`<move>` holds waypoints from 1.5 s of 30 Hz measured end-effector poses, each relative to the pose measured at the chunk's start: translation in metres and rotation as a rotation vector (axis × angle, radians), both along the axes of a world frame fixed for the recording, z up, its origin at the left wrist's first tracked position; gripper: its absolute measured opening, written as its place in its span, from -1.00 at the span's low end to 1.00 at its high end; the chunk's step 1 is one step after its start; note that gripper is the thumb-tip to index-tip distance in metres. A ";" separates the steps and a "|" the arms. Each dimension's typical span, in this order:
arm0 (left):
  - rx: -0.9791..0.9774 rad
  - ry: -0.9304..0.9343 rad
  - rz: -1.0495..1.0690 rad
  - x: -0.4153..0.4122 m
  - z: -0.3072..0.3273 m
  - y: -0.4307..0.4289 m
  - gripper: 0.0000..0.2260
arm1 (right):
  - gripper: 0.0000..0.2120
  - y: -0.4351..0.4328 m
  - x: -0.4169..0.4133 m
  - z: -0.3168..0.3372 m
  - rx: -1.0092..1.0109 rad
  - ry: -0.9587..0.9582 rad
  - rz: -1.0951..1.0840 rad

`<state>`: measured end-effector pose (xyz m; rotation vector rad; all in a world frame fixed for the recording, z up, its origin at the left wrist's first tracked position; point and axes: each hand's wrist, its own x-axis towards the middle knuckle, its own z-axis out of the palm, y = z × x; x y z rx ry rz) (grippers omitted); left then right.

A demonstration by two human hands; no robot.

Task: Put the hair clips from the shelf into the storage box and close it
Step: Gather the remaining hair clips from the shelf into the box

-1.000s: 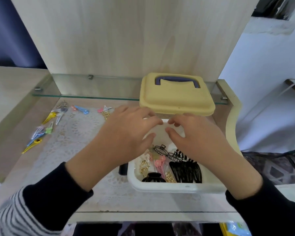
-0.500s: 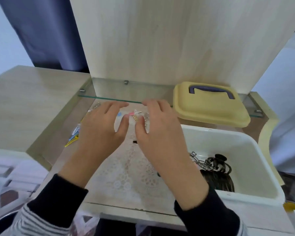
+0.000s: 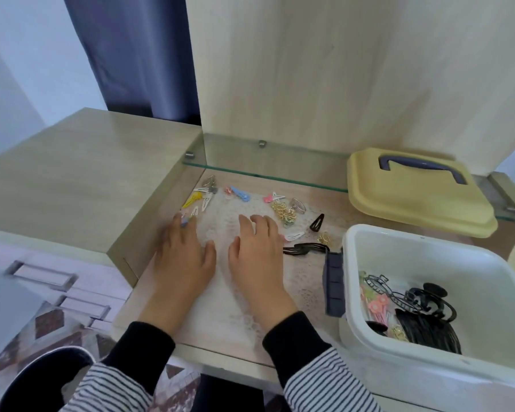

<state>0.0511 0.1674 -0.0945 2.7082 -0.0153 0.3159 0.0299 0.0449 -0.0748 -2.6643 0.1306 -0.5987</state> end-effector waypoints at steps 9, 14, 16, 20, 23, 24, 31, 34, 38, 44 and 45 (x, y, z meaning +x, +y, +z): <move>-0.120 -0.099 0.021 -0.002 -0.012 0.005 -0.45 | -0.51 0.024 0.042 -0.015 -0.017 0.078 0.299; -0.347 -0.217 0.030 -0.006 -0.007 0.005 -0.48 | -0.43 0.028 0.051 -0.017 -0.034 0.123 0.341; -0.417 -0.234 0.039 -0.007 -0.004 0.008 -0.48 | -0.39 0.027 0.051 -0.017 -0.048 0.132 0.357; -0.456 -0.211 0.065 -0.006 -0.008 0.012 -0.63 | -0.50 0.026 0.053 -0.022 -0.066 0.114 0.373; -0.445 -0.215 0.064 -0.005 -0.010 0.013 -0.74 | -0.51 0.026 0.054 -0.023 -0.043 0.108 0.375; -0.434 -0.232 0.052 -0.005 -0.010 0.013 -0.77 | -0.52 0.026 0.054 -0.023 -0.038 0.102 0.375; -0.341 -0.247 0.013 -0.003 -0.013 0.014 -0.78 | -0.43 0.026 0.060 -0.018 -0.133 0.125 0.357; -0.278 -0.242 0.026 -0.003 -0.013 0.013 -0.74 | -0.46 0.027 0.064 -0.012 -0.182 0.176 0.374; -0.267 -0.217 0.030 -0.004 -0.012 0.011 -0.73 | -0.52 0.030 0.065 -0.007 -0.262 0.173 0.366; -0.245 -0.186 0.021 -0.001 -0.014 0.014 -0.71 | -0.67 0.031 0.070 -0.003 -0.256 0.113 0.330; -0.242 -0.183 0.022 -0.001 -0.014 0.014 -0.70 | -0.69 0.032 0.070 -0.002 -0.258 0.096 0.323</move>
